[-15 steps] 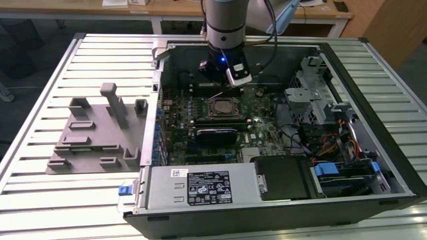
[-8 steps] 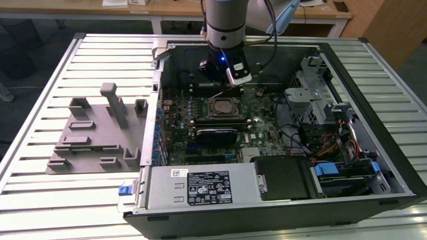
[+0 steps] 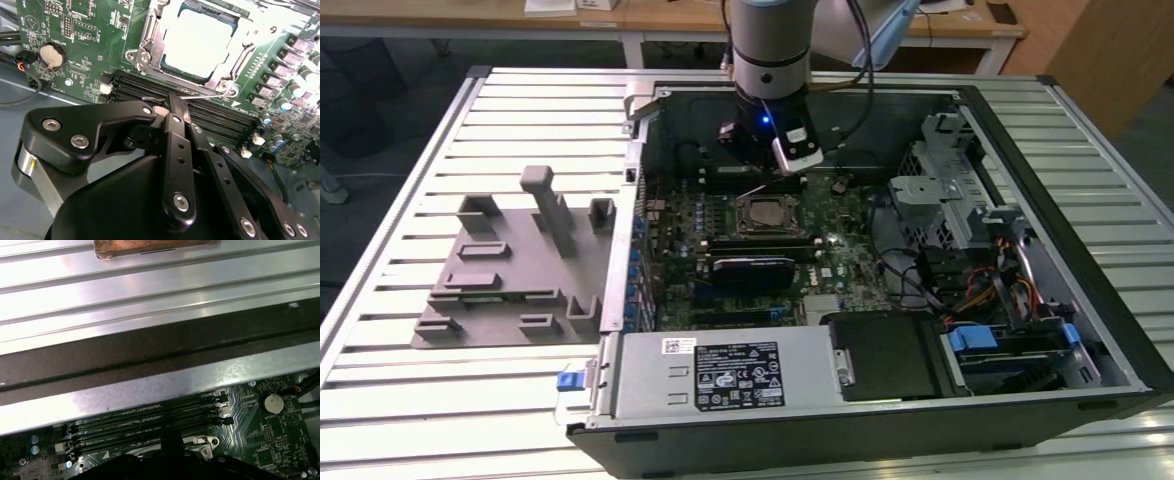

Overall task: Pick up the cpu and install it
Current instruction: 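Install the first cpu locking lever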

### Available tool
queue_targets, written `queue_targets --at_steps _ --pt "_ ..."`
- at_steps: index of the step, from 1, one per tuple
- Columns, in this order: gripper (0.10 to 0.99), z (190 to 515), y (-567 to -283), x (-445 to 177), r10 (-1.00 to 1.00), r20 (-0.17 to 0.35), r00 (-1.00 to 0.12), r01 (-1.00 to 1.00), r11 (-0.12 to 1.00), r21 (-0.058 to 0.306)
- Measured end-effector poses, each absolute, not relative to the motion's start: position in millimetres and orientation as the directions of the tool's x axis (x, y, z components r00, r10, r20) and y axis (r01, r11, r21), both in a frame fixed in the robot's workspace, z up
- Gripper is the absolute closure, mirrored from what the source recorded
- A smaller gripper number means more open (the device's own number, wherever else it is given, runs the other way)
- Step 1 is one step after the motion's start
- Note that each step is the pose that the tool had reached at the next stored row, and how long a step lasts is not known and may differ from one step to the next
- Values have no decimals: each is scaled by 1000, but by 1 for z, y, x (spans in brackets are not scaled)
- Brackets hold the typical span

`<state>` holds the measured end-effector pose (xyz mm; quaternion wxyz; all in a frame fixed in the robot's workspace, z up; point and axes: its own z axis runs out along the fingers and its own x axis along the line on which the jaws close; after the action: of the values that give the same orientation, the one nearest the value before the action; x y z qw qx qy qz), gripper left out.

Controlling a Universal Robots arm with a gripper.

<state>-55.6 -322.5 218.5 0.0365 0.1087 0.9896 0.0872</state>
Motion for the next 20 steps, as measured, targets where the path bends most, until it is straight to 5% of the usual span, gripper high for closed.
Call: queue_targets --at_steps 20 --pt "980 209 -322 -56 221 -97 -970 201 962 186"
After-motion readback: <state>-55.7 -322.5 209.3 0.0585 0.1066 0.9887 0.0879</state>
